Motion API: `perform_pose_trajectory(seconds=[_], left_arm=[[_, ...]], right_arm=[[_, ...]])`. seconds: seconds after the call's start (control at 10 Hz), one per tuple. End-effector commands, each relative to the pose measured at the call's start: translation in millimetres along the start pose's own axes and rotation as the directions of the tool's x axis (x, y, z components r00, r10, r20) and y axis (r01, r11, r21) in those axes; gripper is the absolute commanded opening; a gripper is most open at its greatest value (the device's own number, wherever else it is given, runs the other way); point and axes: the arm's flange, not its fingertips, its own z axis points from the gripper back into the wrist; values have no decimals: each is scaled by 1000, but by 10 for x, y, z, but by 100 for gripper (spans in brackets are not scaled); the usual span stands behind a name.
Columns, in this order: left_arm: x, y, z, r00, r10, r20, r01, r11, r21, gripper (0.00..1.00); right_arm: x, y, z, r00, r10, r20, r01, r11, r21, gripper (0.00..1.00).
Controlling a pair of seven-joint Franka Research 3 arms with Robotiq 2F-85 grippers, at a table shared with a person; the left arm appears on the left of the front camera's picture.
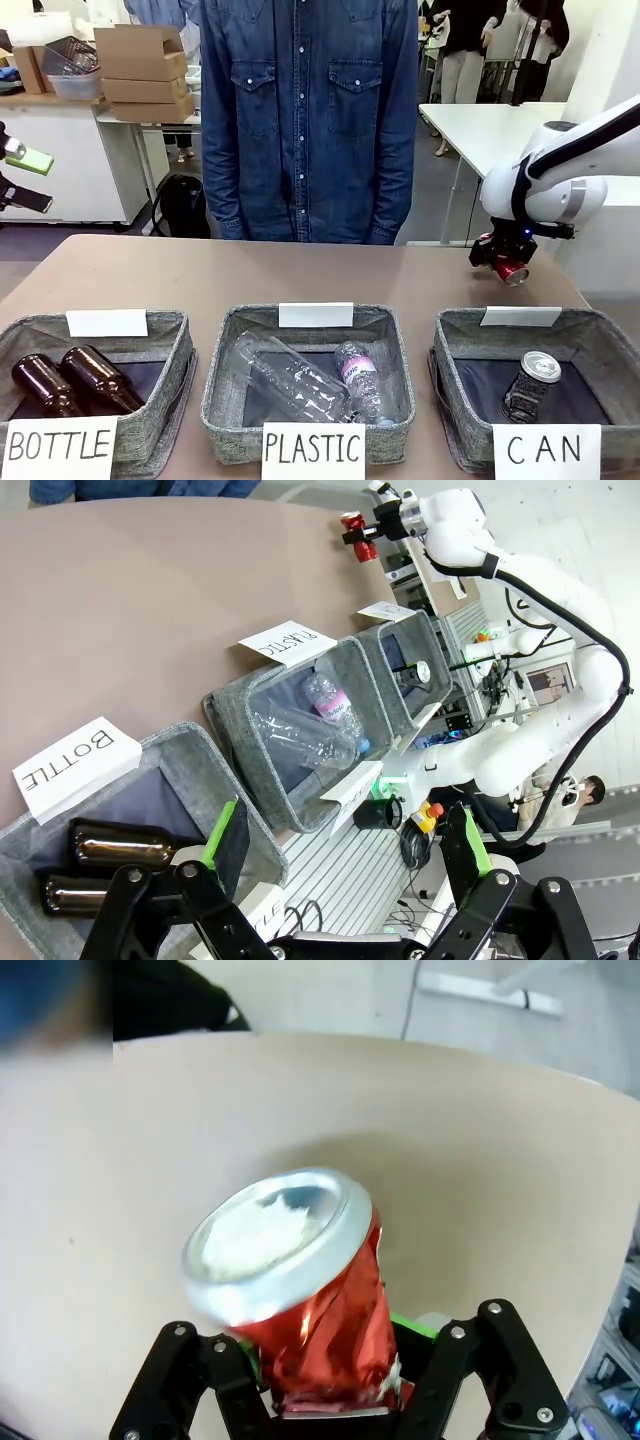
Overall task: Sort the can waste into the basket.
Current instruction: Pick up the can waste from the table and place it in the right Fabric basket.
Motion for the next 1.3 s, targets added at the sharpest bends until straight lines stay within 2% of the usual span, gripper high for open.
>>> perform_pose_trajectory(seconds=[0.0,0.2,0.4,0.6,0.8,0.9,1.0,1.1,1.2], left_arm=[[-11,-8,37,1000,-16,-10,16,1000,2,100],[-11,-8,37,1000,-16,-10,16,1000,2,100],[-11,-8,37,1000,-16,-10,16,1000,2,100],[-11,-8,37,1000,-16,-10,16,1000,2,100],[-11,-8,37,1000,-16,-10,16,1000,2,100],[-11,-8,37,1000,-16,-10,16,1000,2,100],[-11,-8,37,1000,-16,-10,16,1000,2,100],[-11,-8,37,1000,-16,-10,16,1000,2,100],[-11,-8,37,1000,-16,-10,16,1000,2,100]], right_arm=[[5,9,101,1000,-20,-4,20,1000,-11,4],[-17,-20,209,1000,-1,-3,1,1000,-6,4],[-130,-115,641,996,91,-2,-91,994,60,4],[-522,-274,1435,974,228,16,-228,971,76,4],[-1171,-300,2159,909,410,70,-416,901,121,4],[-1445,-241,2353,875,476,89,-484,855,188,4],[-1692,-134,2497,817,563,124,-574,777,259,4],[-1954,41,2617,709,688,155,-685,618,387,4],[-2145,209,2677,597,779,193,-770,489,410,4]])
